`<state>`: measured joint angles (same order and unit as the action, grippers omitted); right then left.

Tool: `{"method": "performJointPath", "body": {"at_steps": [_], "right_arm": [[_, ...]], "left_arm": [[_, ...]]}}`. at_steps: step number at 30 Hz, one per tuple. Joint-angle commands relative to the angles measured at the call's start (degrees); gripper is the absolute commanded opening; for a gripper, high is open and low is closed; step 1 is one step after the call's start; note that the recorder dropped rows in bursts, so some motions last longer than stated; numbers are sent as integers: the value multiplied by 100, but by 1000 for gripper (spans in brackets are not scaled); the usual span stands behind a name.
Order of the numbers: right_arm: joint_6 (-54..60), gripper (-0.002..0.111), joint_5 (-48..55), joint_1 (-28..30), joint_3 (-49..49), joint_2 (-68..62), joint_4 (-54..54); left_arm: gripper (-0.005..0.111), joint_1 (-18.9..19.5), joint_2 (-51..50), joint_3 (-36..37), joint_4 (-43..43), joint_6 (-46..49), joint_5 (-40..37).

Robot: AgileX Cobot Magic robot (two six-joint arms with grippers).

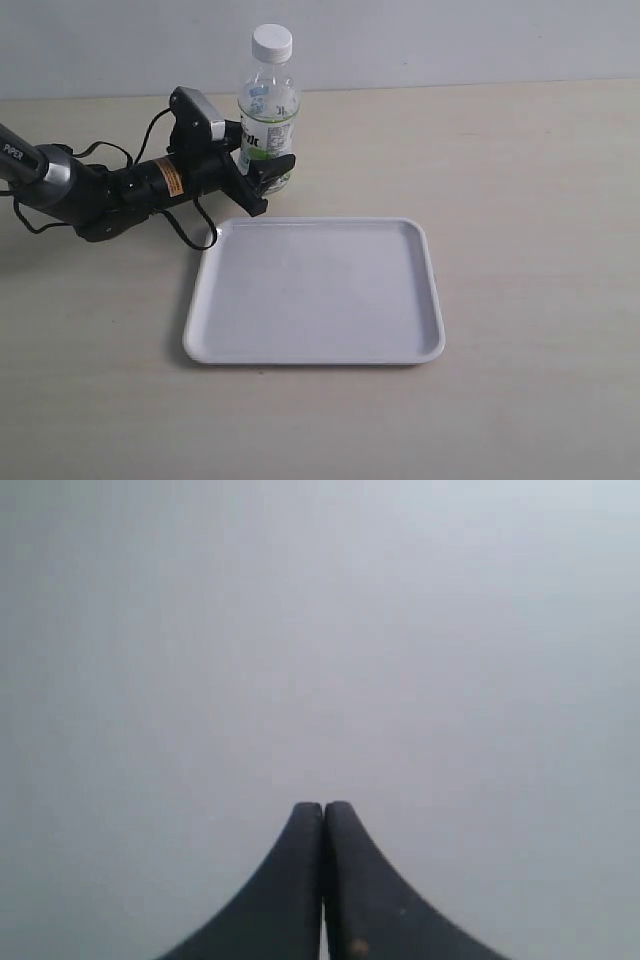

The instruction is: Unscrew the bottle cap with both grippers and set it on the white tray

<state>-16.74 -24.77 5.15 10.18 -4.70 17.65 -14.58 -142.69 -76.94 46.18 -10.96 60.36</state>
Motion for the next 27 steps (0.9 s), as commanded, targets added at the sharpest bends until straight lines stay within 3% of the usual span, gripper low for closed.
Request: {"method": "performJointPath", "body": {"at_steps": [1, 3, 10, 16, 19, 27], "right_arm": [[692, 0, 998, 22, 1942, -1990, -288], [921, 0, 2250, 22, 3090, -3422, -400], [1716, 0, 6036, 22, 6140, -6545, -475], [1772, 0, 8440, -81, 7781, -8583, -420], [1967, 0, 8916, -401, 8258, -9244, -468], [2025, 0, 8966, -1807, 9457, -10415, -451]], "left_arm": [[0, -35, 20, 44, 120, 31, -156], [0, -35, 20, 44, 120, 31, -156], [0, -35, 20, 44, 120, 31, -156], [0, -35, 20, 44, 121, 188, -156], [0, -35, 20, 44, 143, 188, -139], [0, -35, 20, 44, -15, 199, -140]]}}
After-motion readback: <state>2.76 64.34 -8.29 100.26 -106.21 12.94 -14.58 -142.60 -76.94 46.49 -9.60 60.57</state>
